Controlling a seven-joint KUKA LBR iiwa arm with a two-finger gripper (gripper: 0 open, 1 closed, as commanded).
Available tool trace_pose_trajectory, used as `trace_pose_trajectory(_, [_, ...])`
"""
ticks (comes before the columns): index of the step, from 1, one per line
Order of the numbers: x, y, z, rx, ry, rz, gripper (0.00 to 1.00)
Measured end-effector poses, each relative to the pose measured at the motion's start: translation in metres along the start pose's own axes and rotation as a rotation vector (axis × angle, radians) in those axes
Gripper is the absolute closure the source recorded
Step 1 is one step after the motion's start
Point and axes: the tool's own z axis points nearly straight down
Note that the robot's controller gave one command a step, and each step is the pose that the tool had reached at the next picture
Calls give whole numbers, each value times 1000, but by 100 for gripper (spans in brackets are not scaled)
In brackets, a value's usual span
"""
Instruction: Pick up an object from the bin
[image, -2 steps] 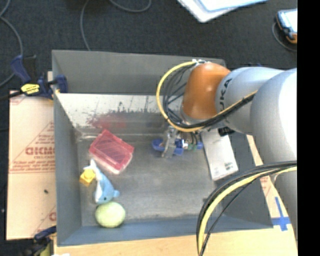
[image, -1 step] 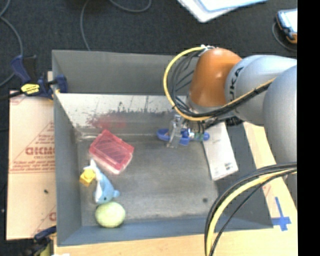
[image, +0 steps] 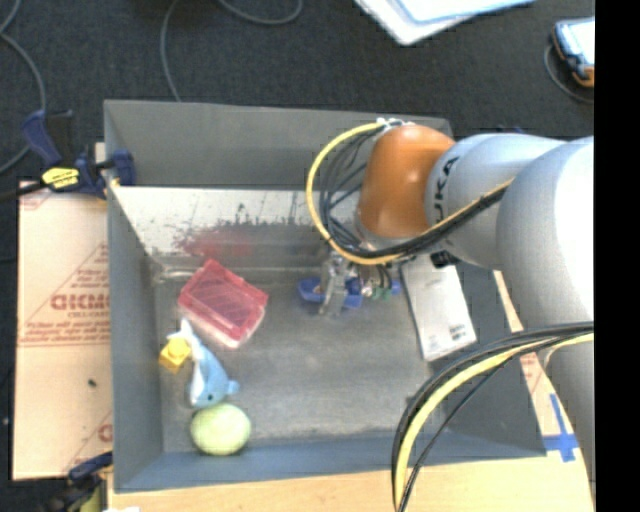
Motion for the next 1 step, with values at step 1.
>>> trace_pose_trajectory(1, [-1, 3, -31, -3, -17, 169, 100])
